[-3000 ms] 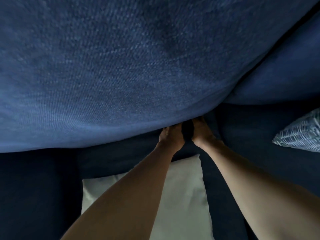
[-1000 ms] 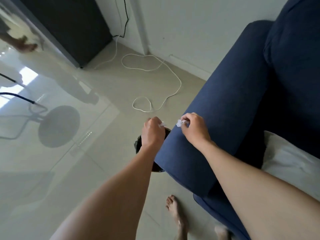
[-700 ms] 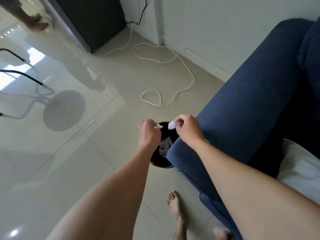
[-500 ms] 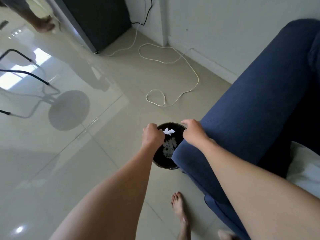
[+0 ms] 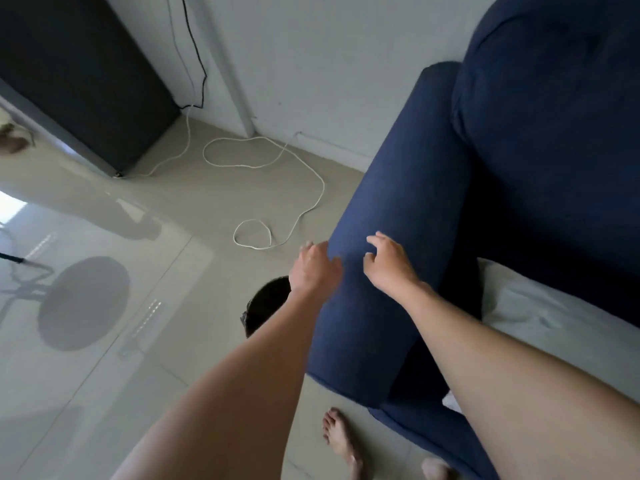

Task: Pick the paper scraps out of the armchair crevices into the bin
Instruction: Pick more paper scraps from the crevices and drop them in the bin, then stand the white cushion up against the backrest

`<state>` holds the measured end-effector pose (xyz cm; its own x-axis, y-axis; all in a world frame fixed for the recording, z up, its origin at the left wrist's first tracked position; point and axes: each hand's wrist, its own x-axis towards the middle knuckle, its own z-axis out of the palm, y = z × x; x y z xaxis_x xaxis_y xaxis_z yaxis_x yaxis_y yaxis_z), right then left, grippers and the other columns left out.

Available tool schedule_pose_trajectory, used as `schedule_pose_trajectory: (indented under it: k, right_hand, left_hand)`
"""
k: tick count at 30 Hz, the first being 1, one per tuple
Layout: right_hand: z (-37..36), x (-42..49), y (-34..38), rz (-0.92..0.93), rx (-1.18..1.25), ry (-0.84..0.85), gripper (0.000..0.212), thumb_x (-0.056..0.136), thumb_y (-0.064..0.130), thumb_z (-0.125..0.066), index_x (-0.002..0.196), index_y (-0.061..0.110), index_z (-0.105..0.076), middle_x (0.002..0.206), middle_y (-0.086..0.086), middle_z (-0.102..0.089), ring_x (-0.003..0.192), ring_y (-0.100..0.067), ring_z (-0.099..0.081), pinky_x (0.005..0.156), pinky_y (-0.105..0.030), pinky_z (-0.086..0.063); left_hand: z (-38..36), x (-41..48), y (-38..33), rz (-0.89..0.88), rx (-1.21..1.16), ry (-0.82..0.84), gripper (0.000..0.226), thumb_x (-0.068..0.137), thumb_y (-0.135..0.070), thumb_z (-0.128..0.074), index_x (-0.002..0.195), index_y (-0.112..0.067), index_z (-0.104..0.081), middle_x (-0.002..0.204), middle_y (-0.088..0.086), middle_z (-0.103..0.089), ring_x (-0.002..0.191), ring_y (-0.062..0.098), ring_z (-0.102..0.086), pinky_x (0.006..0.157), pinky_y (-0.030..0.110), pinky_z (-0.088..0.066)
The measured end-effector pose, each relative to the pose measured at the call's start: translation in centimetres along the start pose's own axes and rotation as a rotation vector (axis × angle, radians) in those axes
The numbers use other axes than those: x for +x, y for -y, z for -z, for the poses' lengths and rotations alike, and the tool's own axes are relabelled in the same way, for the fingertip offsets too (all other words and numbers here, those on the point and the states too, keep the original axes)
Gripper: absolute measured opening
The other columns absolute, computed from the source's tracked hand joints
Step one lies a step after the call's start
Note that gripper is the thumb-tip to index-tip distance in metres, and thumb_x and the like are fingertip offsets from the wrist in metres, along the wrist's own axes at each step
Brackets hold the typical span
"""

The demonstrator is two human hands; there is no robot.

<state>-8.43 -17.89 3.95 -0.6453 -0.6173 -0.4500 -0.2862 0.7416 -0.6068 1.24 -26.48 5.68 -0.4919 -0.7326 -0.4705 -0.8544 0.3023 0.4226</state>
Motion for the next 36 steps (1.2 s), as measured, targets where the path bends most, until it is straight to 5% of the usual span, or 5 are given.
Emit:
schedule_pose_trajectory:
  k: [7,17,27,33,36]
  right_hand:
    - [9.8,-1.5,-10.8,-0.137,0.074,-0.189,0.046,0.096,0.01,-0.04,0.141,0.003,-0.043,0.157,-0.011,-0.03,0.145,-0.023,-0.028,0.116,-0.033,-0.025]
    - [20.3,-6.1,-28.1,-0.339,0.208,-0.34,0.044,0.096,0.013,-0.044,0.14,0.004,-0.044,0.155,-0.011,-0.032,0.143,-0.024,-0.031,0.116,-0.034,-0.029]
    - [19.5,-9.7,-41.5,-0.567,0.256,-0.28,0.048,0.095,0.023,-0.047,0.138,0.003,-0.043,0.149,-0.015,-0.039,0.133,-0.031,-0.043,0.102,-0.035,-0.04]
    - [15.0,-11.2,-43.6,-0.862,0.42,-0.279,0.092,0.082,0.063,-0.052,0.152,0.02,-0.01,0.162,-0.008,-0.005,0.148,-0.031,-0.016,0.117,-0.054,-0.022]
    - [14.2,-11.1,-44.7,-1.001,0.657,-0.207,0.117,0.064,0.075,-0.059,0.152,0.024,0.0,0.158,-0.009,-0.019,0.142,-0.034,-0.028,0.114,-0.053,-0.029]
  left_hand:
    - [-6.9,-1.9,-12.5,-0.277,0.153,0.062,0.045,0.097,-0.032,-0.048,0.137,-0.014,-0.049,0.14,0.006,-0.049,0.137,0.023,-0.038,0.107,0.04,-0.038]
    - [-20.0,-7.1,-26.0,-0.361,0.261,0.263,0.05,0.096,-0.037,-0.048,0.143,-0.019,-0.042,0.144,0.002,-0.046,0.137,0.022,-0.038,0.106,0.04,-0.041]
    - [-29.7,-8.7,-27.7,-0.298,0.34,0.291,0.073,0.093,-0.041,-0.05,0.153,-0.017,-0.015,0.156,0.007,-0.031,0.143,0.027,-0.03,0.111,0.041,-0.035]
    - [-32.6,-7.9,-24.6,0.019,0.346,0.198,0.105,0.079,-0.062,-0.058,0.154,-0.016,0.0,0.162,0.014,-0.001,0.149,0.031,-0.005,0.117,0.048,-0.016]
    - [-34.0,-7.9,-23.7,0.359,0.122,0.204,0.136,0.06,-0.062,-0.075,0.151,-0.018,0.015,0.161,0.018,0.002,0.147,0.037,-0.015,0.118,0.053,-0.018]
